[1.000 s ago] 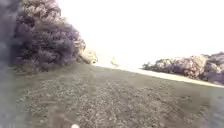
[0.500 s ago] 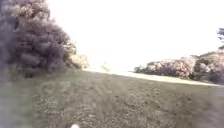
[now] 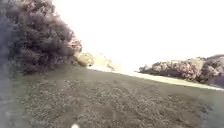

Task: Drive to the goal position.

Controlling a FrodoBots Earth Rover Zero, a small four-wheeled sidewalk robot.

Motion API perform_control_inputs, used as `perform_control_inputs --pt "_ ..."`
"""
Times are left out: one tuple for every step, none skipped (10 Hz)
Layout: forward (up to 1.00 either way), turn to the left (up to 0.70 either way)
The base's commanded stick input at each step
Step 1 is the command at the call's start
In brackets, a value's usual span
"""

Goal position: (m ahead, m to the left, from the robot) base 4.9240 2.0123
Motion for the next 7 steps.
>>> perform_control_inputs --pt "0.85 -0.23" --pt "0.85 -0.11" --pt "0.85 0.0" --pt "0.85 0.0" --pt "0.85 0.0" --pt "0.85 0.0" --pt "0.85 0.0"
